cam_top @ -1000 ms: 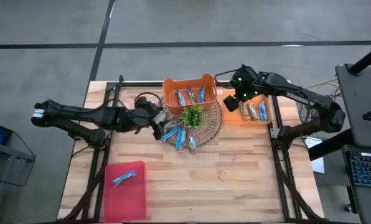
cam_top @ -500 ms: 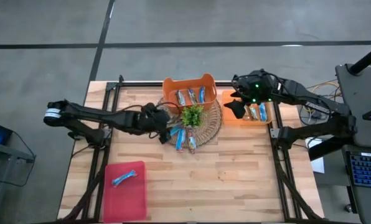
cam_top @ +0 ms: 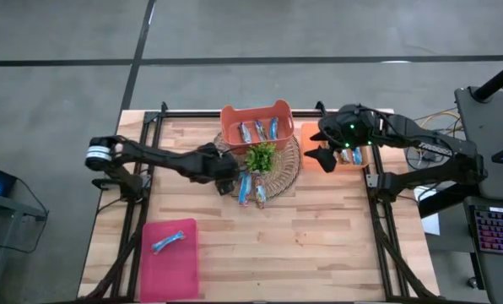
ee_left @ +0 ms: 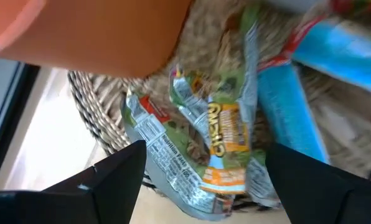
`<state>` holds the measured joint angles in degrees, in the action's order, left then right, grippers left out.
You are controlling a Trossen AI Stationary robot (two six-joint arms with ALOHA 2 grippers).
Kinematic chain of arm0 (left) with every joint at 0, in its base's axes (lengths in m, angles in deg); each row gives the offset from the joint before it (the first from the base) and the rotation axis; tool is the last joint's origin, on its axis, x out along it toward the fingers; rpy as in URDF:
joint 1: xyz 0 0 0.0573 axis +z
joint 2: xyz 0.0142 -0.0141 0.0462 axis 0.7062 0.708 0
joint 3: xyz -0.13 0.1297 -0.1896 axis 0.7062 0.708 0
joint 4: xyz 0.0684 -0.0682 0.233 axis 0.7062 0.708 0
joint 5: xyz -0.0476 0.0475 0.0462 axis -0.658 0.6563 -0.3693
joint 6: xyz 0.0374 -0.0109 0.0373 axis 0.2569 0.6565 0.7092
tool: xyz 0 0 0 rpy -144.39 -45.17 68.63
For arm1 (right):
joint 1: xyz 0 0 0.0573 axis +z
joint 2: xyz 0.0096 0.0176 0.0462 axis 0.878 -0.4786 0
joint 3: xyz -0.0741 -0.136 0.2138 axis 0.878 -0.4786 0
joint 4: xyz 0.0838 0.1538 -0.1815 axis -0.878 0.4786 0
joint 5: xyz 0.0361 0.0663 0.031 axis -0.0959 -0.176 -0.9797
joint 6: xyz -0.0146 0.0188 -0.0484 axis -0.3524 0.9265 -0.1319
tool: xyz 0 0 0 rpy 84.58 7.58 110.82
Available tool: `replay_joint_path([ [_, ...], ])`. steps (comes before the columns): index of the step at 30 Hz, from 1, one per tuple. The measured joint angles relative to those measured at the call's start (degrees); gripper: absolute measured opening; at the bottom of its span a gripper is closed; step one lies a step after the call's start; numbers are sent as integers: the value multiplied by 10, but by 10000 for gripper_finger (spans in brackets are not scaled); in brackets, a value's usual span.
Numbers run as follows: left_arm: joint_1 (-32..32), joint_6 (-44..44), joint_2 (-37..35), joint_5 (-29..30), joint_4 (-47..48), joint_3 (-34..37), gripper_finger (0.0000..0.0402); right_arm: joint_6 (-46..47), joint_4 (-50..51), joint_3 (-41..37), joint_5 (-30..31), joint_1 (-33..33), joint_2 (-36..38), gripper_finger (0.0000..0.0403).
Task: Pick and place Granola Bars by type
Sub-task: Put the orange granola bar into the orange bin
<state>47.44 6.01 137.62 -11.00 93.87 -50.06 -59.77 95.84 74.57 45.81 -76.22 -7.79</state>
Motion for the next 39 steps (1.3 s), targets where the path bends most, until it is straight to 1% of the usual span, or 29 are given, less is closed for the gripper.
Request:
replay_joint_path([
  [4, 14, 11, 25, -17, -20, 0, 306, -2, 0, 0, 0, 8, 0, 294],
  [9, 14, 36, 30, -38, -55, 0, 306, -2, 0, 0, 0, 10, 0, 287],
  [13, 19, 34, 31, -64, -55, 0, 306, -2, -3, 0, 2, 9, 0, 286],
  [17, 19, 33, 39, -72, -65, 0, 306, -11, -7, 0, 2, 9, 0, 287],
  [21, 21, 31, 49, -104, -84, 0, 305, -13, -14, 0, 2, 9, 0, 287],
  [25, 21, 14, 53, -88, -83, 0, 293, -13, -20, 0, 2, 9, 0, 284],
  [28, 22, 7, 52, -82, -83, 0, 275, -13, -20, 0, 2, 9, 0, 280],
  [32, 24, 2, 50, -79, -83, 0, 239, -13, -20, 0, 2, 9, 0, 274],
  [36, 24, 1, 50, -79, -83, 0, 191, -13, -20, 0, 2, 9, 0, 268],
  [39, 24, 1, 50, -79, -83, 0, 144, -13, -21, 0, 2, 9, 0, 262],
])
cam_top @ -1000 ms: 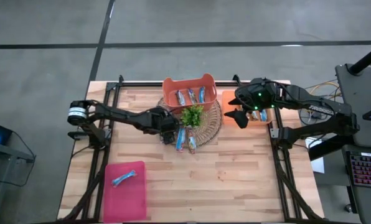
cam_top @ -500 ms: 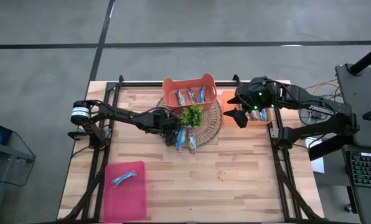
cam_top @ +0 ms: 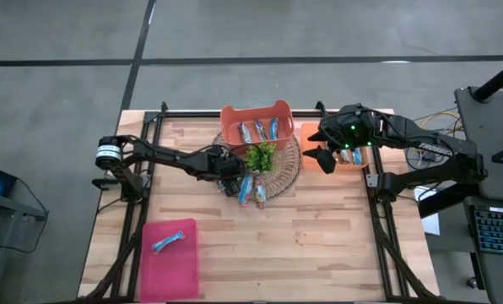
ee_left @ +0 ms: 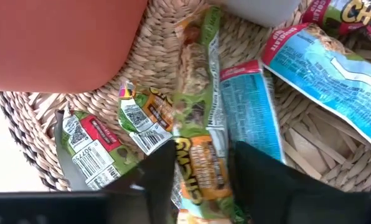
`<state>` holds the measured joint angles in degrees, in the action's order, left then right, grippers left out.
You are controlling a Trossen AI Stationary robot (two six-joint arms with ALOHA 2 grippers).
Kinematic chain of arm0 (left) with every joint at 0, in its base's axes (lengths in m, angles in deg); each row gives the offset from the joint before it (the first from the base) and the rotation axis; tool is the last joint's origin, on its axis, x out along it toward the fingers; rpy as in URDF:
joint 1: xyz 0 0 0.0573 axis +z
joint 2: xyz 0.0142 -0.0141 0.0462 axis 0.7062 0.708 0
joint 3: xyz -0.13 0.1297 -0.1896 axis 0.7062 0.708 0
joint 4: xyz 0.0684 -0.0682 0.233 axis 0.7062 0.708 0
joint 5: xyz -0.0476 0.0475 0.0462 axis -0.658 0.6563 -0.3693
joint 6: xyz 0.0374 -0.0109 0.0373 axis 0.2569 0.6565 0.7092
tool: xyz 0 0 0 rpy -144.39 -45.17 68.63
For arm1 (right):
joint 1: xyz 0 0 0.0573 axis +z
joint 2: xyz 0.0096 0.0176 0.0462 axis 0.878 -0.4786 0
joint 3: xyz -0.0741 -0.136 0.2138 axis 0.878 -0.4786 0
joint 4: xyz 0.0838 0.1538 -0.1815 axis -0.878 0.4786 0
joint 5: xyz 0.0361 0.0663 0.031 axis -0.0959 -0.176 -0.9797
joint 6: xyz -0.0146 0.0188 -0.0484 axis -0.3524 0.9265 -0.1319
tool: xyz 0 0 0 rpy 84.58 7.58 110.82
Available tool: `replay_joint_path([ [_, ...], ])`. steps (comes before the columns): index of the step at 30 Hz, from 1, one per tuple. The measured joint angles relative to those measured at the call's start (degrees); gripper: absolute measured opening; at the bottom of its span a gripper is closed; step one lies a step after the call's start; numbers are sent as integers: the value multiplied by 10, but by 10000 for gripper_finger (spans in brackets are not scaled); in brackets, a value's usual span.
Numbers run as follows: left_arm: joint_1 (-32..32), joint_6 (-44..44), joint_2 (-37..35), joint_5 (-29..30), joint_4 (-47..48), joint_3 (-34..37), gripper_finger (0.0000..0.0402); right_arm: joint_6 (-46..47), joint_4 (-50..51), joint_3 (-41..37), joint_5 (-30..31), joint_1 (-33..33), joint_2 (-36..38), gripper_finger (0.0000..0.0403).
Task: Pick and place Granola Bars by type
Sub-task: Put the orange granola bar into the orange bin
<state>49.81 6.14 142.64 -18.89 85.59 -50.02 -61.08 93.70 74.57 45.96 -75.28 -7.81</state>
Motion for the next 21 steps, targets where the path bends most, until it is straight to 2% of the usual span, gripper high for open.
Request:
replay_joint_path([
  [7, 0, -2, -1, 0, 0, 0, 17, -1, -6, 0, 0, 0, 0, 253],
  [14, 0, -26, -3, 1, 3, 0, 1, -16, -15, 0, 0, 0, 0, 246],
  [21, -3, -60, -33, 35, 36, -2, 0, -20, -15, 0, 2, 0, 0, 247],
])
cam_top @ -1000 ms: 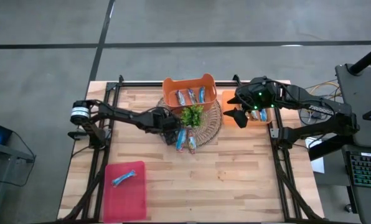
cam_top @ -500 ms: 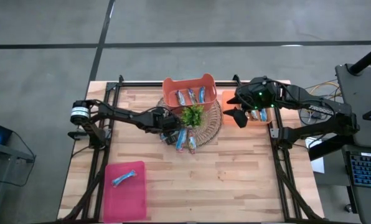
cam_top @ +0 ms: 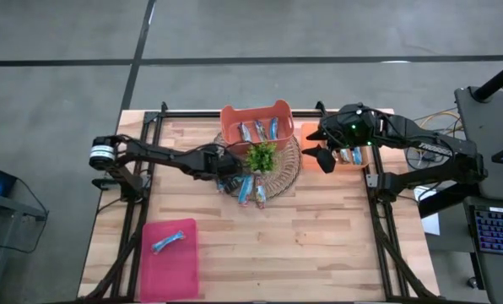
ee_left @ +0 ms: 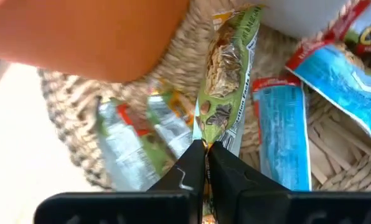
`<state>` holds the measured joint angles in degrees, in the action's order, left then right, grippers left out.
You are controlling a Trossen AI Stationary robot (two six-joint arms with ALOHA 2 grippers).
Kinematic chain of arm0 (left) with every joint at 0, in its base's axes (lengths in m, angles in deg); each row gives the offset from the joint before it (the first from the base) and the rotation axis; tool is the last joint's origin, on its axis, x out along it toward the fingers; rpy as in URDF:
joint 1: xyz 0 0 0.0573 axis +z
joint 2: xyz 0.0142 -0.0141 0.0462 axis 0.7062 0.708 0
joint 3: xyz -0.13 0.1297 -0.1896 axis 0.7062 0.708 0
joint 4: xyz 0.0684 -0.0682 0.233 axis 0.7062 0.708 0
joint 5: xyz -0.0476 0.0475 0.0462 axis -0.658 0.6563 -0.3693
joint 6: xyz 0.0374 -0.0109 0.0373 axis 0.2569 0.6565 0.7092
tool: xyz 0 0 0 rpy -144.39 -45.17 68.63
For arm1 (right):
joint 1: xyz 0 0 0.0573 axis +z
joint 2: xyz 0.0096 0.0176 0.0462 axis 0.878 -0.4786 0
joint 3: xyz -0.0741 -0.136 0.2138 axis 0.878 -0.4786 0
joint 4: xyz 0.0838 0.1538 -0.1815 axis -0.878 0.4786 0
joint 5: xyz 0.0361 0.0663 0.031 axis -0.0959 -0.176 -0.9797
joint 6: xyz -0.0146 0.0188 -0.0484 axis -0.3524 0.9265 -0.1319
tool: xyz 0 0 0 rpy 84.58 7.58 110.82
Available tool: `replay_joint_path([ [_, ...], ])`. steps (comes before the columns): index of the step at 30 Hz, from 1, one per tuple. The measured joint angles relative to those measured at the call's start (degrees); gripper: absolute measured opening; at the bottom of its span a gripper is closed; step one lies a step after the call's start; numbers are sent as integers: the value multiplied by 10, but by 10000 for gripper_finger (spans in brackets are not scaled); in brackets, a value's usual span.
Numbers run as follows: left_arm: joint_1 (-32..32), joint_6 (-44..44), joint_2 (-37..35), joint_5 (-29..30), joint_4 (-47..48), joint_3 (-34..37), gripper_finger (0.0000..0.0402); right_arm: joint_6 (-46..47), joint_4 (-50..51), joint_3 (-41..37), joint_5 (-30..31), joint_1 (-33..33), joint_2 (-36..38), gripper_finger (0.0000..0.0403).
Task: Pick and place Granola Bars by type
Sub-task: Put the orange granola bar into the orange bin
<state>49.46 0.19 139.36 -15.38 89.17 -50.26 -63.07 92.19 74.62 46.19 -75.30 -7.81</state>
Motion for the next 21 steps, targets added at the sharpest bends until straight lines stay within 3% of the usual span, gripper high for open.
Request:
replay_joint_path([
  [14, -3, -65, -133, 49, 97, 0, 0, -14, 0, 0, 13, 0, 0, 252],
  [21, -4, -64, -192, 47, 72, -4, 0, -9, -34, -1, 12, 0, 0, 259],
])
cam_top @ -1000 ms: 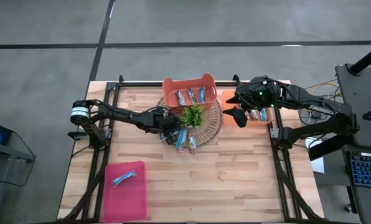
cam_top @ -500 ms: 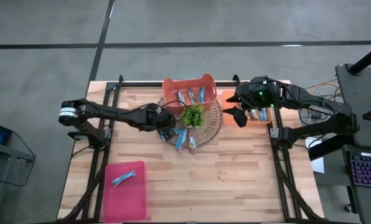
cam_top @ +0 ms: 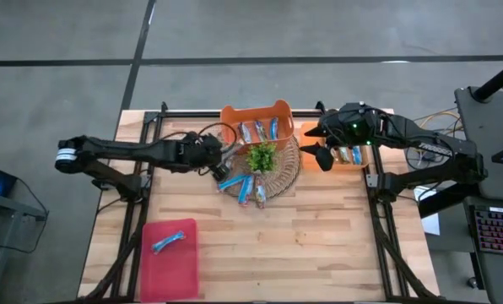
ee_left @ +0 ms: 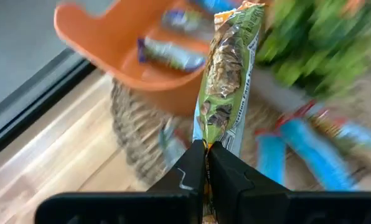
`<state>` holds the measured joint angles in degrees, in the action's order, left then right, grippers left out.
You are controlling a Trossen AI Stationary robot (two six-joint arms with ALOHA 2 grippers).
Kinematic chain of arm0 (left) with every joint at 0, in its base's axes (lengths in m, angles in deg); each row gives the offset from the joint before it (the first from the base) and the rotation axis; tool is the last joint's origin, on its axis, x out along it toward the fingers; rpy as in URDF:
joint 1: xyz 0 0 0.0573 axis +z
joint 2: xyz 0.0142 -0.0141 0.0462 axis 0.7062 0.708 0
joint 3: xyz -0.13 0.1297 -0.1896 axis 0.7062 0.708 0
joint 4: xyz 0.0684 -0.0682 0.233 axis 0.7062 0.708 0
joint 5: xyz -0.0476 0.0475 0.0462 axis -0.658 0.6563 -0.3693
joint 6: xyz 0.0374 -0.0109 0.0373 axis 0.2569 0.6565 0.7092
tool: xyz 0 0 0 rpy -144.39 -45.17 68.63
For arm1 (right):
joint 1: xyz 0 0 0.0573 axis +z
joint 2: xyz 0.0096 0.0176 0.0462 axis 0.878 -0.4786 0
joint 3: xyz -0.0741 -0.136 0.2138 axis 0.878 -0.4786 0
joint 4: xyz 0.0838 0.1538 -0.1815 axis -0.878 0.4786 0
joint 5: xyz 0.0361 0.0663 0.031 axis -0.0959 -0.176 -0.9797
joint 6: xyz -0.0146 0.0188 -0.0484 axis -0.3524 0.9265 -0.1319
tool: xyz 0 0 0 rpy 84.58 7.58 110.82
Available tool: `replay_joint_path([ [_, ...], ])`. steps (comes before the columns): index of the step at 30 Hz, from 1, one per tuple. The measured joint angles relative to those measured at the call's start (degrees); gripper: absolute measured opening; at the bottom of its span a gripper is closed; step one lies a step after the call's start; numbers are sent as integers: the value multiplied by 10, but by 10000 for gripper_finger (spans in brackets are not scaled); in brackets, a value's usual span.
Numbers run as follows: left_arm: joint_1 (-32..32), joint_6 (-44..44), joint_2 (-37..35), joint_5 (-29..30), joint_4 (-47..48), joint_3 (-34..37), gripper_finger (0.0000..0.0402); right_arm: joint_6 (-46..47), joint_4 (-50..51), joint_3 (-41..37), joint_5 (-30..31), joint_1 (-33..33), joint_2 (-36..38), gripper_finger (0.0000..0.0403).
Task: Pick and place Granola Bars by type
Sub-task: Put the orange granola bar into the orange bin
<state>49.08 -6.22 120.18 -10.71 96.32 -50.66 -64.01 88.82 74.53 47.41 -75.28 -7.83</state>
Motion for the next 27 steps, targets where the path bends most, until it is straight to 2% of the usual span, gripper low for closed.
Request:
replay_joint_path([
  [6, -3, 17, -37, -30, -104, -1, 0, 13, -104, 0, -7, 0, 0, 268],
  [14, -5, 52, -52, -55, -322, -1, 0, 13, -245, 0, -7, 0, 0, 282],
  [23, -5, 102, -43, -98, -557, -1, 0, 35, -329, 0, 0, 0, -10, 286],
  [27, -5, 107, -30, -102, -602, -1, 0, 41, -356, 1, -31, 0, -24, 290],
])
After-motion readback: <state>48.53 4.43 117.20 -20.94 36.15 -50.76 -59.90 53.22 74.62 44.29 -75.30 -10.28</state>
